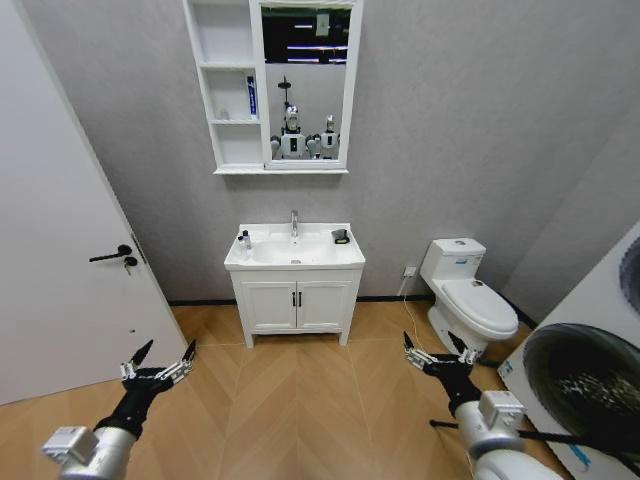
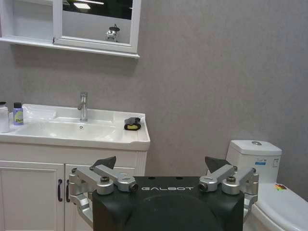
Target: Move facial cleanser and shampoo from washbasin to cabinet, then wipe washbasin with towel.
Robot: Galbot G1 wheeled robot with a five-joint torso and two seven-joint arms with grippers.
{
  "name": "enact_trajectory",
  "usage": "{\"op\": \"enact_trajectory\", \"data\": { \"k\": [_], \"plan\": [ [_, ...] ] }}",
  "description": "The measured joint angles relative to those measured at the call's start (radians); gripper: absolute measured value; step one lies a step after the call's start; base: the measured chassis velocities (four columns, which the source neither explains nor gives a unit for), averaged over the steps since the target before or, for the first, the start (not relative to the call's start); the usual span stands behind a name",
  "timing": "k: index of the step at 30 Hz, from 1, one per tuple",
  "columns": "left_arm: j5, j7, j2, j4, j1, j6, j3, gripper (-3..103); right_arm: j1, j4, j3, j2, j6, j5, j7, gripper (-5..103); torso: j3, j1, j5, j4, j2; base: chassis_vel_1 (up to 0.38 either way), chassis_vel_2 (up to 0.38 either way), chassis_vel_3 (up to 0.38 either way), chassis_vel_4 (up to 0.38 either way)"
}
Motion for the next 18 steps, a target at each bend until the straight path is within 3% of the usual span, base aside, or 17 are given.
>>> {"op": "enact_trajectory", "data": {
  "k": [10,18],
  "plan": [
    [0.0,0.008,-0.007,0.0,0.005,-0.011,-0.009,100,-0.006,0.0,-0.002,0.0,0.0,-0.005,-0.007,100,0.0,0.0,-0.0003,-0.0001,0.0,-0.1,0.088,0.101,-0.088],
    [0.006,0.011,-0.018,-0.007,0.008,-0.014,-0.004,100,-0.006,0.0,-0.005,0.002,0.004,-0.007,-0.008,100,0.0,0.0,0.0005,-0.0001,0.0,-0.214,0.22,0.21,-0.225]
  ]
}}
